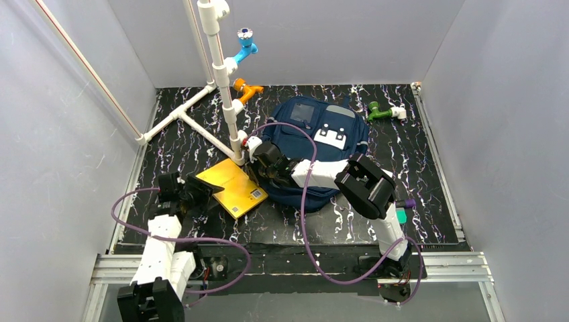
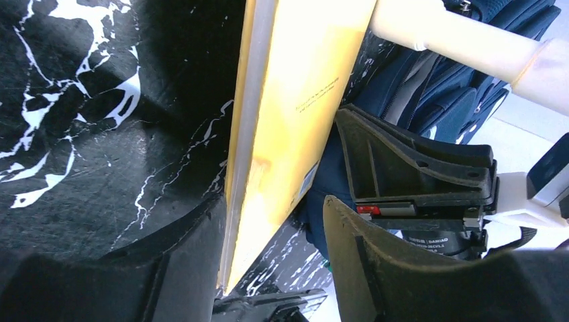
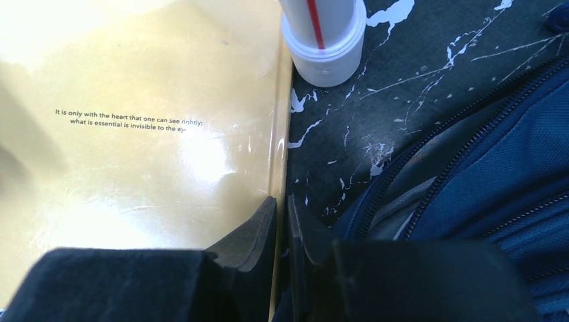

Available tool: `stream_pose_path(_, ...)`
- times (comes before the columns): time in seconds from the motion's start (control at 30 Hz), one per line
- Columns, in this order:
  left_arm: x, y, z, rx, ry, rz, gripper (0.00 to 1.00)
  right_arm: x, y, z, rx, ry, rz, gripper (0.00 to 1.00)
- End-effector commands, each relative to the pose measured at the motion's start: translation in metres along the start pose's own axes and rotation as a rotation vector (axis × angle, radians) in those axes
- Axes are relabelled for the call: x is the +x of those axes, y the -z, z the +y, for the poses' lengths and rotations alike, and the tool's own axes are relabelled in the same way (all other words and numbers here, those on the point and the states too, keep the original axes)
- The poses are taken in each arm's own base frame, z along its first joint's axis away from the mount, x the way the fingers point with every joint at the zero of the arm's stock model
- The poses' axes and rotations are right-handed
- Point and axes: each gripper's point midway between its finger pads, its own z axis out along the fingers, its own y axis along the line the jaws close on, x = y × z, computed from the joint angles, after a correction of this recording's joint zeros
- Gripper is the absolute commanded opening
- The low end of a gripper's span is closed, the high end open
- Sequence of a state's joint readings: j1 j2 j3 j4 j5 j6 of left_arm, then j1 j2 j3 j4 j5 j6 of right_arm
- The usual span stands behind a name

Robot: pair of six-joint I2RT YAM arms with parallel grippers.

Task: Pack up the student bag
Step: Pick up the book from the center of the board.

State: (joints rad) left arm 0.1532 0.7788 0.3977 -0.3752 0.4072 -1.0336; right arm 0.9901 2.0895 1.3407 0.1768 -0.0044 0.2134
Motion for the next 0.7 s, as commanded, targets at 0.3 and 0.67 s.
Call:
stream_pose_path(0.3,0.000,0.022,-0.136,0.301,-0.053,0.173,0.54,-0.007,0.036,0.036,-0.129,-0.060,0.065,0.41)
stream_pose_path(0.67,0.007,0.005,-0.121,0.258,-0.056,0.215,0.55,-0.018,0.104,0.039,-0.183,0.100,-0.005,0.79)
